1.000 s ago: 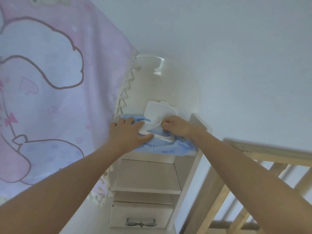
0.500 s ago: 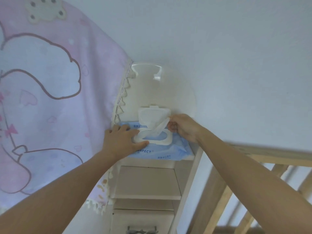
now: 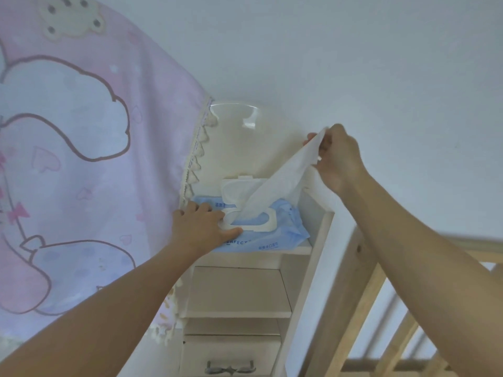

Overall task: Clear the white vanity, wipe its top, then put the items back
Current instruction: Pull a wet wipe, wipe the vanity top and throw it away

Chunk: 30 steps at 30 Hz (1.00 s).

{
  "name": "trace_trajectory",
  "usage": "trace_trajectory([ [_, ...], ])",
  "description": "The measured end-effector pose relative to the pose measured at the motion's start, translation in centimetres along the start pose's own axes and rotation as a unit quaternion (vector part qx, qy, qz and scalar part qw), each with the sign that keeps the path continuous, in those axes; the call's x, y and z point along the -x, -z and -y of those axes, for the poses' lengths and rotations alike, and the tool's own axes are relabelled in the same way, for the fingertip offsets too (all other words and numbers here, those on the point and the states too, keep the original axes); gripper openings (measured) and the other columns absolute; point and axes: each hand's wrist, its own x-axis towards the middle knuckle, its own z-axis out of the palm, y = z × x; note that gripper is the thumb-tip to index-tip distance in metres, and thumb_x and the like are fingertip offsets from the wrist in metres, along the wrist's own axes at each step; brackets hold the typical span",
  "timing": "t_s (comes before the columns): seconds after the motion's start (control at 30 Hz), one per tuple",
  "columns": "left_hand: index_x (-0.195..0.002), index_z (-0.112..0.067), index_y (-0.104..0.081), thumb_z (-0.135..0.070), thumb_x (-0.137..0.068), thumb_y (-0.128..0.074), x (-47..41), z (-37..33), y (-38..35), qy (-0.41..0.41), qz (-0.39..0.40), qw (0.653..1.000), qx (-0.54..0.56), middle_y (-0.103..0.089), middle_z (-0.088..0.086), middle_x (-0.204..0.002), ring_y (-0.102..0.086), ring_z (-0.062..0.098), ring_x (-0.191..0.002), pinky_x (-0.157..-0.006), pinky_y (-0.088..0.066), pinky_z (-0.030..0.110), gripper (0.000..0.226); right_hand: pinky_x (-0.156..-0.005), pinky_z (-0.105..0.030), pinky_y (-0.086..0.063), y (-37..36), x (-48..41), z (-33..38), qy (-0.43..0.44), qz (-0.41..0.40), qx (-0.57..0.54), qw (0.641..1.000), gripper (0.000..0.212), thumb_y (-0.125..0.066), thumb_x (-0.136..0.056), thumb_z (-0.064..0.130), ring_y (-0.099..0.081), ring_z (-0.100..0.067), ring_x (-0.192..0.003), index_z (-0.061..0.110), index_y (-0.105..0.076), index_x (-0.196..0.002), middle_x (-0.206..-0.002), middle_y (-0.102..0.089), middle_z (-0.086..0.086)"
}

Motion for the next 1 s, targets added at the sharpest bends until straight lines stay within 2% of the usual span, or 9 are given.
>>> trace_trajectory([
  [0.13,-0.123,-0.034,-0.051,-0.072,-0.077,-0.036,-0.3,0.0,-0.2,-0.005,-0.001,1.000,-0.017,-0.048,-0.004,-0.125,-0.035,0.022,-0.119,-0.095,-0.030,0.037,0.061,-0.065,-0.030,-0.040,0.6,0.3,3.3,0.058,-0.013,0.086,0.995,0.027,-0.030,-0.090,0.009,-0.049,-0.020,-0.068,0.010,-0.047,-0.068,-0.073,-0.053,-0.004],
  [0.27,-0.115,-0.028,-0.056,-0.077,-0.074,-0.023,-0.2,0.2,0.2,-0.027,-0.026,0.995,-0.097,-0.054,-0.001,-0.115,-0.044,0.024,-0.112,-0.089,-0.034,0.036,0.071,-0.065,-0.030,-0.034,0.8,2.0,5.4,0.160,0.014,0.273,0.948,0.005,-0.034,-0.068,0.016,-0.039,-0.021,-0.071,0.020,-0.037,-0.068,-0.075,-0.041,-0.008],
  [0.33,-0.097,-0.019,-0.066,-0.072,-0.075,-0.024,-0.3,0.1,0.7,-0.081,-0.152,0.980,-0.103,-0.063,0.003,-0.095,-0.057,0.025,-0.091,-0.078,-0.040,0.035,0.071,-0.064,-0.020,-0.037,1.4,3.3,6.4,0.234,0.016,0.371,0.899,0.009,-0.035,-0.081,0.017,-0.042,-0.014,-0.070,0.020,-0.035,-0.073,-0.078,-0.041,-0.002],
  [0.43,-0.084,-0.010,-0.068,-0.055,-0.080,-0.037,1.1,-1.5,1.3,-0.204,-0.366,0.904,0.082,-0.066,0.007,-0.076,-0.062,0.026,-0.069,-0.066,-0.047,0.038,0.055,-0.055,-0.008,-0.032,2.1,5.5,6.9,0.273,0.027,0.490,0.828,0.010,-0.030,-0.095,0.009,-0.037,0.004,-0.057,0.014,-0.037,-0.090,-0.070,-0.037,0.008],
  [0.5,-0.104,-0.012,-0.064,-0.056,-0.081,-0.038,3.5,-4.3,2.0,-0.301,-0.280,0.875,0.256,-0.065,0.002,-0.092,-0.060,0.022,-0.084,-0.074,-0.044,0.035,0.056,-0.051,-0.011,-0.032,2.2,7.0,5.9,0.251,0.058,0.524,0.812,0.007,-0.031,-0.096,0.009,-0.038,0.005,-0.046,0.011,-0.036,-0.093,-0.063,-0.034,0.006],
  [0.6,-0.134,-0.028,-0.040,-0.065,-0.067,-0.044,7.5,-8.0,2.3,-0.290,0.063,0.815,0.498,-0.050,-0.014,-0.119,-0.050,0.001,-0.101,-0.084,-0.037,0.014,0.076,-0.047,-0.012,-0.031,2.7,9.3,3.2,0.198,0.084,0.534,0.818,0.006,-0.032,-0.096,0.008,-0.037,0.001,-0.041,0.010,-0.037,-0.092,-0.057,-0.032,0.004],
  [0.73,-0.133,-0.030,-0.037,-0.045,-0.072,-0.067,10.3,-8.8,-1.9,-0.197,0.205,0.743,0.606,-0.059,-0.009,-0.108,-0.060,0.002,-0.085,-0.073,-0.044,0.009,0.070,-0.050,-0.012,-0.031,5.9,12.4,-0.5,0.081,0.055,0.534,0.840,0.010,-0.035,-0.094,0.009,-0.038,-0.001,-0.049,0.014,-0.040,-0.087,-0.062,-0.036,0.004],
  [0.87,-0.114,-0.019,-0.056,-0.021,-0.081,-0.068,13.4,-7.1,-8.2,-0.118,0.356,0.737,0.562,-0.064,-0.011,-0.087,-0.061,-0.002,-0.076,-0.070,-0.045,0.011,0.035,-0.065,-0.017,-0.035,10.1,15.9,-5.9,-0.063,0.021,0.484,0.873,0.024,-0.035,-0.095,0.013,-0.042,-0.008,-0.072,0.024,-0.043,-0.075,-0.076,-0.042,0.009],
  [1.0,-0.105,-0.020,-0.059,-0.022,-0.086,-0.061,16.6,-4.4,-14.4,-0.046,0.340,0.810,0.475,-0.058,-0.014,-0.086,-0.056,0.009,-0.087,-0.068,-0.041,0.010,0.019,-0.072,-0.027,-0.039,13.3,18.7,-11.9,-0.184,-0.001,0.422,0.888,0.021,-0.039,-0.094,0.015,-0.048,-0.015,-0.080,0.023,-0.047,-0.076,-0.081,-0.048,0.004],
])
